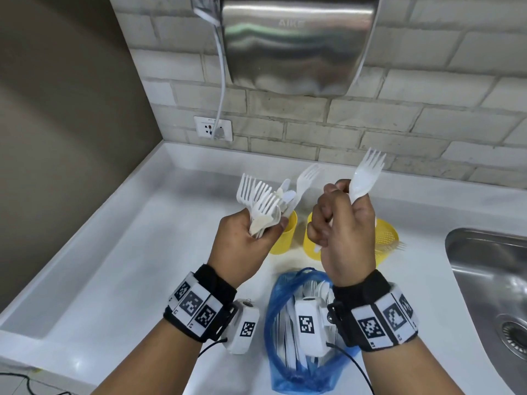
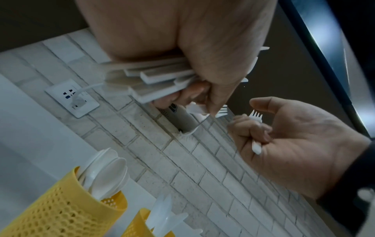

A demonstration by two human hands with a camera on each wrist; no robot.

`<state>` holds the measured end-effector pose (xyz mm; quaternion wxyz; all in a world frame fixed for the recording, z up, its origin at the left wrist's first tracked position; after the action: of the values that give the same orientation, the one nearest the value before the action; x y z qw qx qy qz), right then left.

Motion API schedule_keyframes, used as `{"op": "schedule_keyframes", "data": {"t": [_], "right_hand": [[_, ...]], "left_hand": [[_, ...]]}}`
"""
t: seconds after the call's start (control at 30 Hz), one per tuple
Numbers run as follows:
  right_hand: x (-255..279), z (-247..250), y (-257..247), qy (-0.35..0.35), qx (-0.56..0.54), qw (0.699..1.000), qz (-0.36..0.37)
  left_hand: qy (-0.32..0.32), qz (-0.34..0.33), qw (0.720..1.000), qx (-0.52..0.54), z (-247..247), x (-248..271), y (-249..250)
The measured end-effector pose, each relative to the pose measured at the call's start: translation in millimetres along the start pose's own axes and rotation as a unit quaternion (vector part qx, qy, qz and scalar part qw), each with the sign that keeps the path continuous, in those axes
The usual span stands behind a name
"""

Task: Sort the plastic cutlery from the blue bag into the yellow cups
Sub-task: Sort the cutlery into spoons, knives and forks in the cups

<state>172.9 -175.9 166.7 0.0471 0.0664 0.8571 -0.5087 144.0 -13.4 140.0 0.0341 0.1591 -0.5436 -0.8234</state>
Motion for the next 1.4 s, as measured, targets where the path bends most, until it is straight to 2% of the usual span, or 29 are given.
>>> {"op": "schedule_keyframes", "data": {"t": [0.17, 0.27, 0.37, 0.43, 0.53, 0.63, 0.7, 0.83, 1.0, 1.1, 1.2, 1.27, 1.4], "right_hand": [[3.7, -1.1, 22.9, -0.086, 0.091, 0.990, -0.065], [9.4, -11.8, 21.2, -0.137, 0.142, 0.980, -0.035], [5.8, -13.7, 14.4, -0.109, 0.161, 0.981, 0.000], [0.7, -7.9, 8.8, -0.067, 0.214, 0.973, 0.046], [-4.1, -3.2, -4.7, -0.027, 0.276, 0.953, 0.125], [1.9, -10.6, -16.6, -0.059, 0.258, 0.949, 0.169], [10.9, -18.9, -18.7, -0.090, 0.287, 0.938, 0.173], [25.0, -33.7, -9.9, -0.132, 0.375, 0.898, 0.188], [21.4, -33.1, -14.2, -0.051, 0.346, 0.919, 0.180], [17.0, -32.1, -20.6, -0.048, 0.352, 0.918, 0.175], [14.4, -32.2, -27.1, -0.090, 0.354, 0.916, 0.166], [12.6, -33.9, -31.1, -0.132, 0.377, 0.903, 0.160], [3.9, -34.7, -35.0, -0.204, 0.370, 0.898, 0.125]], "left_hand": [[-0.064, 0.022, 0.995, 0.068, -3.5, 3.1, 11.9], [-0.117, 0.009, 0.990, 0.080, -7.8, 6.5, 20.8], [-0.130, 0.010, 0.988, 0.085, -6.9, 5.7, 24.0], [-0.111, 0.014, 0.991, 0.069, -4.3, 4.1, 20.2], [-0.037, 0.032, 0.998, 0.033, 3.5, -0.7, 10.0], [0.040, 0.046, 0.997, -0.037, 7.4, -6.0, -0.6], [0.065, 0.042, 0.994, -0.075, 8.2, -7.3, -1.0], [0.045, 0.029, 0.993, -0.102, 3.1, -7.4, 0.7], [0.063, 0.034, 0.983, -0.171, 4.8, -8.2, 0.7], [0.080, 0.020, 0.973, -0.217, 9.8, -6.1, 10.0], [0.079, -0.011, 0.965, -0.251, 12.6, -6.3, 19.5], [0.082, -0.018, 0.962, -0.261, 14.9, -7.9, 18.4], [0.075, -0.027, 0.958, -0.276, 18.3, -8.9, 12.0]]}}
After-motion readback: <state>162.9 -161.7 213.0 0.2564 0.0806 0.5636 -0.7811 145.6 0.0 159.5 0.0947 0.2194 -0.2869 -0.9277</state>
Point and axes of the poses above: each hand's wrist, its own x-axis away from the middle knuckle, its own z-axis out of the back of the hand, y = z × x, the point moved 4 cm from there along -x, towards the middle knuckle, and after that the axes turned 3 degrees about z, right-handed, at the moved point
